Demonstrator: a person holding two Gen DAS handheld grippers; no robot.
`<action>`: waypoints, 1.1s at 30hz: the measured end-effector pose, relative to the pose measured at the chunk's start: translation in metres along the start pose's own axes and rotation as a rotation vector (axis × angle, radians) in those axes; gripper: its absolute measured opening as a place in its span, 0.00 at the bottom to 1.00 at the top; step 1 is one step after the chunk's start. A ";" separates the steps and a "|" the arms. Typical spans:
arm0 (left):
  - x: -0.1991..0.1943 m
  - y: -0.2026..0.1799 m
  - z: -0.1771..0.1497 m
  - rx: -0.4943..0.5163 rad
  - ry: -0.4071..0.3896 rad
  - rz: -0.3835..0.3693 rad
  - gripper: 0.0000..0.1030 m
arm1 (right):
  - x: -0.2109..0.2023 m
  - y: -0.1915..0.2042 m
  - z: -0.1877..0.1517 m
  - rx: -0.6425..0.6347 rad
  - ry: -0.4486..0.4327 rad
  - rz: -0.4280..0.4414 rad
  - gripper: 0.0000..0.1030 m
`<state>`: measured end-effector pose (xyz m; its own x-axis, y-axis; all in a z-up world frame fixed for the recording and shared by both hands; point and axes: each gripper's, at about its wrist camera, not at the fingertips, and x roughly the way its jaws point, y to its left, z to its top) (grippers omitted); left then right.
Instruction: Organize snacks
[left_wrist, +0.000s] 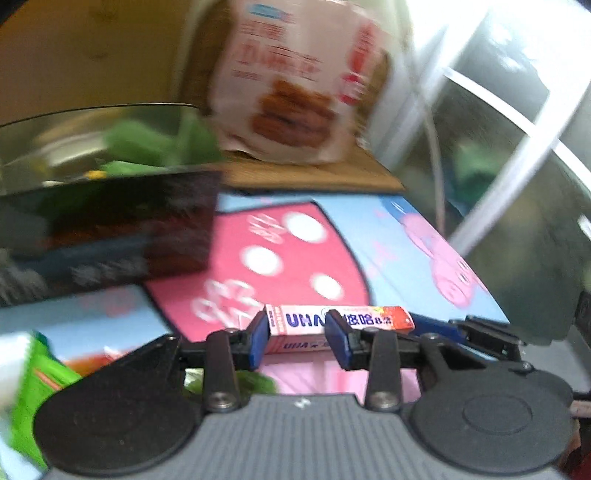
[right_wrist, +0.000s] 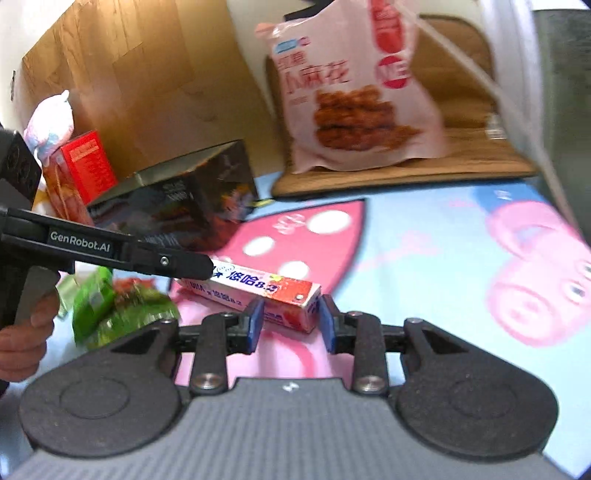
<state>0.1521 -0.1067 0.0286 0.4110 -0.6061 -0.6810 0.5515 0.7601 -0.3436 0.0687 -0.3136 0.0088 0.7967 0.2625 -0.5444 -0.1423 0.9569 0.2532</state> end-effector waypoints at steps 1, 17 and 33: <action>-0.001 -0.009 -0.006 0.021 0.005 -0.006 0.33 | -0.009 -0.004 -0.006 0.001 -0.006 -0.008 0.37; -0.122 -0.017 -0.146 0.019 -0.028 -0.011 0.39 | -0.066 0.071 -0.080 -0.114 0.016 0.205 0.54; -0.202 0.053 -0.200 -0.292 -0.216 0.052 0.57 | -0.058 0.139 -0.098 -0.181 0.041 0.389 0.62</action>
<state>-0.0464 0.1027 0.0187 0.5940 -0.5766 -0.5610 0.3078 0.8072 -0.5037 -0.0547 -0.1839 -0.0025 0.6397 0.6092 -0.4687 -0.5308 0.7911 0.3039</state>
